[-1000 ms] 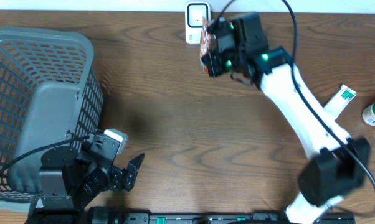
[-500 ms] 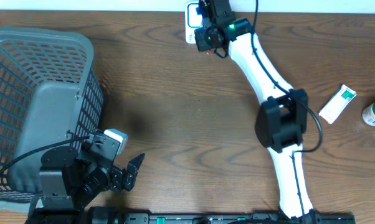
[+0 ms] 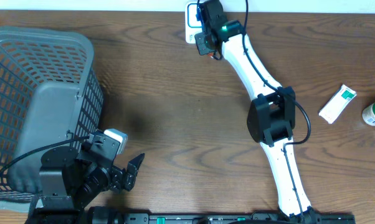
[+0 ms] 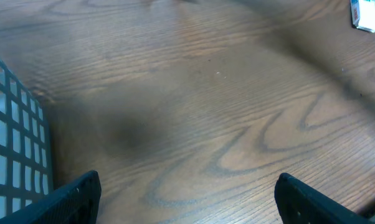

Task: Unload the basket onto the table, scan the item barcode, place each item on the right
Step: 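Hold chocolate bar in front of the scanner window, then carry chocolate bar right and release it at the right table edge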

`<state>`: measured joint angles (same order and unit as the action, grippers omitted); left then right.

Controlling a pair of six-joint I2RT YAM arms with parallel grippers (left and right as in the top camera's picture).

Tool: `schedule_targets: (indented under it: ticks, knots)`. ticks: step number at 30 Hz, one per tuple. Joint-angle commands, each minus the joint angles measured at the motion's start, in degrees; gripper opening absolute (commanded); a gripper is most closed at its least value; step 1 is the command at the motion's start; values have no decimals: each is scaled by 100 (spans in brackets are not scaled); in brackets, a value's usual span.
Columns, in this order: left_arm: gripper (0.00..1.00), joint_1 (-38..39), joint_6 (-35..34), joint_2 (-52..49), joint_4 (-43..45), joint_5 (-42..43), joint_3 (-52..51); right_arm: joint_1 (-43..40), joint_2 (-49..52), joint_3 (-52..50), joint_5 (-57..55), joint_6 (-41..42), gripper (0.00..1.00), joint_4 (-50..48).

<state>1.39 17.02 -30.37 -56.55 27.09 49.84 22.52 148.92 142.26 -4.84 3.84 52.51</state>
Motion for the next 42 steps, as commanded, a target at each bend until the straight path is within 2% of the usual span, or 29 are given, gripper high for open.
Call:
schedule_targets:
  ticks: [1, 8, 13, 20, 24, 34, 35, 36, 37, 38, 40, 42]
  knots:
    - [87, -2, 96, 4, 2, 74, -4, 2, -20, 780, 9, -66, 1, 658]
    - [87, -2, 96, 4, 2, 76, -4, -389, -20, 2201, -181, 542, 1, 3156]
    - [87, -2, 96, 4, 0, 74, -4, -1051, -20, 2396, -859, 1056, 1, 4481]
    - [87, -2, 96, 4, 0, 74, -4, -2291, -15, 2177, -920, 1207, 1, 4481]
    - [87, -2, 96, 4, 0, 74, -4, -3082, -15, 1998, -1360, 1484, 1, 4465]
    - [87, -2, 96, 4, 0, 74, -4, -4533, -13, 883, -1370, 1862, 1, 4092]
    - [87, -2, 96, 4, 0, 74, -4, -4629, -13, 769, -1357, 1910, 21, 4050]
    - [87, -2, 96, 4, 0, 74, -4, -4730, -13, 682, -1305, 1906, 51, 4026]
    - [87, -2, 96, 4, 0, 74, -4, -4815, -13, 647, -1237, 1906, 74, 4024]
    - [87, -2, 96, 4, 0, 76, -4, -4929, -13, 640, -1121, 1906, 89, 4028]
    - [87, -2, 96, 4, 0, 74, -4, -5088, -46, 691, -909, 1904, 99, 4065]
    - [87, -2, 96, 4, 2, 74, -4, -5200, -120, 811, -713, 1910, 99, 4157]
